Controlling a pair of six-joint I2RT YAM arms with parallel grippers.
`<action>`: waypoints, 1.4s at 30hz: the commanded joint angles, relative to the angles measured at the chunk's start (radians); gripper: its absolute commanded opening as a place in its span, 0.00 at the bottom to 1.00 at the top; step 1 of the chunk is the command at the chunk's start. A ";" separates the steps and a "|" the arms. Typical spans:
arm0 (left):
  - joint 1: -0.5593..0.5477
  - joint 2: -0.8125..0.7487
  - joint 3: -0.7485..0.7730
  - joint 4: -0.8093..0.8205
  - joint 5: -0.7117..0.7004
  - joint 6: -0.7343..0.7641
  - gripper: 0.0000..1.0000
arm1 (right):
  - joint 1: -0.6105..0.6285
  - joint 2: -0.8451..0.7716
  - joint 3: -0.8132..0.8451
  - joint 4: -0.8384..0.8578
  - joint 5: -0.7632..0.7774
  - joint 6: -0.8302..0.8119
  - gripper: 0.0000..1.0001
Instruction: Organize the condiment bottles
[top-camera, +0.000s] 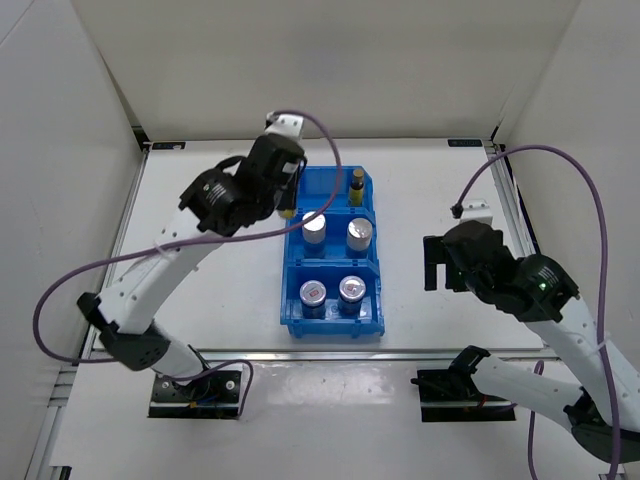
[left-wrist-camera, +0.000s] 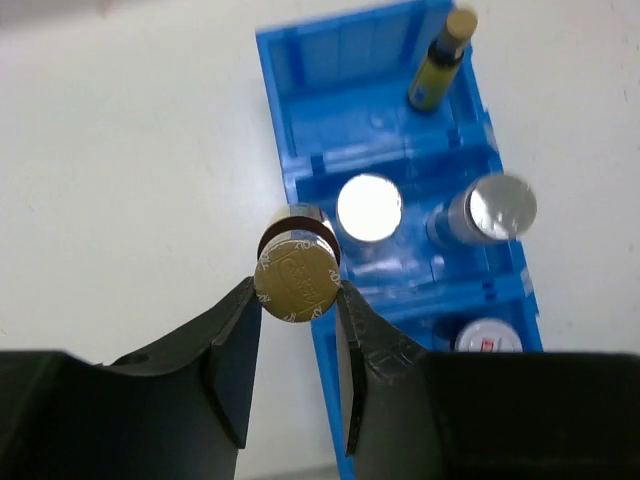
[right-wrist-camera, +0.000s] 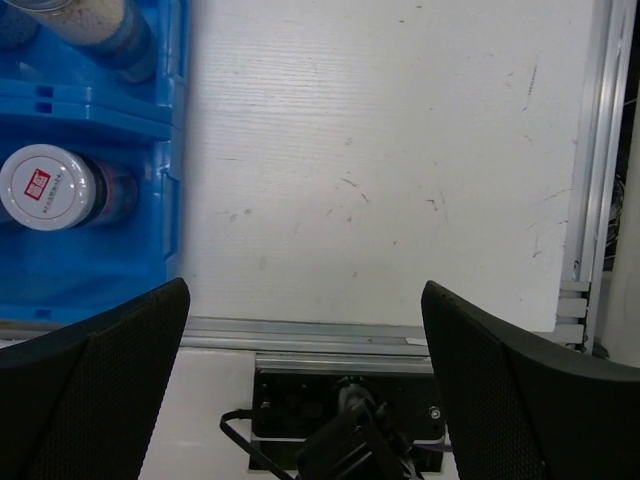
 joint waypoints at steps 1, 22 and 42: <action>0.003 0.113 0.202 0.047 -0.103 0.135 0.14 | 0.005 -0.037 0.030 -0.036 0.078 -0.023 1.00; 0.240 0.723 0.510 0.214 0.124 0.018 0.11 | 0.025 -0.394 -0.160 0.136 0.095 -0.073 1.00; 0.289 0.727 0.278 0.341 0.288 -0.083 0.42 | 0.025 -0.425 -0.197 0.165 0.085 -0.082 1.00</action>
